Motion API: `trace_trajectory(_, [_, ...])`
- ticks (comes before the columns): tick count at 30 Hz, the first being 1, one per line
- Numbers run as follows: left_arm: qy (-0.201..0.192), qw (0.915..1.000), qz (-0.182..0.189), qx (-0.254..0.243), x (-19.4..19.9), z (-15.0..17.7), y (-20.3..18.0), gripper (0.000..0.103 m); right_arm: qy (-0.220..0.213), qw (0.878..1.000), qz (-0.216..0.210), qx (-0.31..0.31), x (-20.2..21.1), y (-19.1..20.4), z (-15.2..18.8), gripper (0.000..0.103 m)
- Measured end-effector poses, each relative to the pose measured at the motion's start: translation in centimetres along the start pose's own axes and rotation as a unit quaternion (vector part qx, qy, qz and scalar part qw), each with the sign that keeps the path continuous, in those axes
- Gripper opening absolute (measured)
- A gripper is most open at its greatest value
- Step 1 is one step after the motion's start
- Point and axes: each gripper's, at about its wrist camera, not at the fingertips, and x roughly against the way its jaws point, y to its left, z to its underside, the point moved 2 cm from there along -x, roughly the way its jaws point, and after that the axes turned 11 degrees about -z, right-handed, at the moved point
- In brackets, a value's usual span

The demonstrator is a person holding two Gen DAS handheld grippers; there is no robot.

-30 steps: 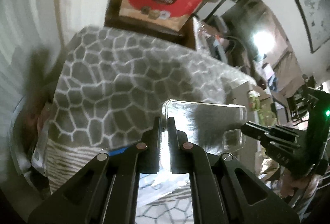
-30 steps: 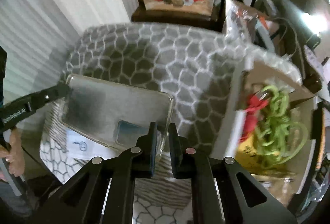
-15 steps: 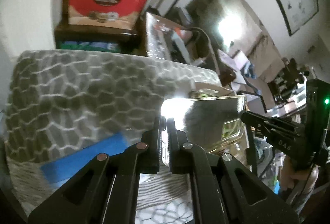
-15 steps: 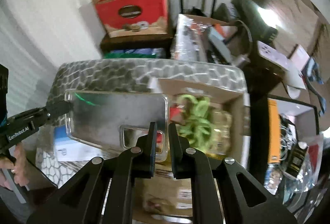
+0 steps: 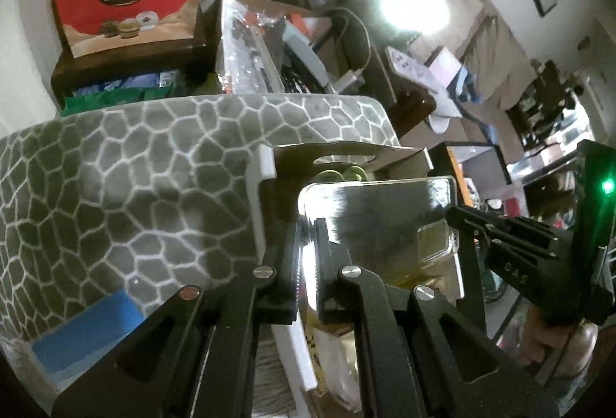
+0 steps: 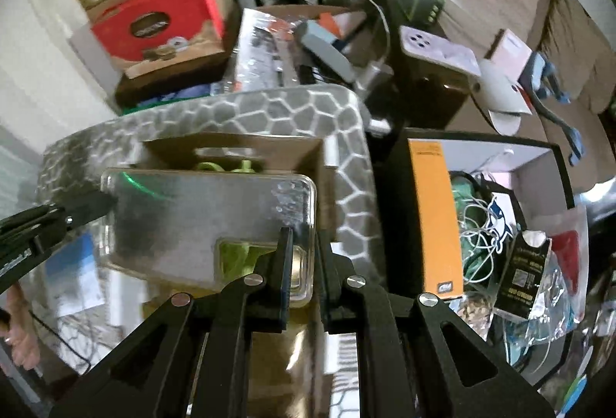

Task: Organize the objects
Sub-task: 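Lower the tray upright into the box and open the left tool, then move the left tool to the blue-and-white zip bag on the bed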

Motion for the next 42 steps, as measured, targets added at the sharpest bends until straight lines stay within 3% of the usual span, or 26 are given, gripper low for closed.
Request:
trace_trajectory(7, [0.009,0.9990,-0.042,-0.012,-2.2,-0.1,-0.2,0.006,0.005,1.000,0.006,0.013,-1.9,-0.5,-0.2,0.010])
trace_trajectory(12, [-0.004,0.9994,-0.035,-0.002,-2.5,-0.3,0.3,0.007,-0.002,0.999,0.020,0.026,-3.3,0.0,-0.5,0.010])
trace_trajectory(18, [-0.016,0.9980,-0.057,-0.023,-2.4,0.0,-0.6,0.009,-0.033,0.996,0.055,0.055,-3.8,0.7,-0.1,0.011])
trace_trajectory(20, [-0.010,0.9990,-0.042,-0.015,-2.3,0.1,-0.5,0.029,-0.033,0.995,0.058,0.067,-3.9,1.0,0.1,0.013])
trace_trajectory(22, [-0.013,0.9995,-0.027,-0.005,-1.7,0.2,-0.3,0.039,-0.032,0.997,0.035,0.054,-3.5,0.7,0.2,0.020])
trace_trajectory(27, [-0.021,0.9997,-0.007,-0.003,0.2,0.2,0.2,0.039,-0.066,0.997,0.010,0.039,-1.1,0.3,-0.4,0.022])
trace_trajectory(31, [-0.032,0.9993,-0.015,-0.013,1.9,0.3,0.6,0.043,-0.064,0.997,-0.001,0.042,0.0,0.7,-0.2,0.022])
trace_trajectory(33, [-0.038,0.9988,-0.022,-0.023,2.8,0.7,1.1,0.048,-0.061,0.997,-0.004,0.044,0.4,1.0,0.1,0.022])
trace_trajectory(38, [-0.041,0.9985,-0.029,-0.021,4.5,2.3,3.6,0.075,-0.055,0.997,-0.017,0.049,1.3,1.6,1.6,0.030])
trace_trajectory(42, [-0.041,0.9986,-0.035,-0.006,5.7,3.9,6.4,0.082,-0.057,0.996,-0.034,0.067,2.2,3.4,2.7,0.047])
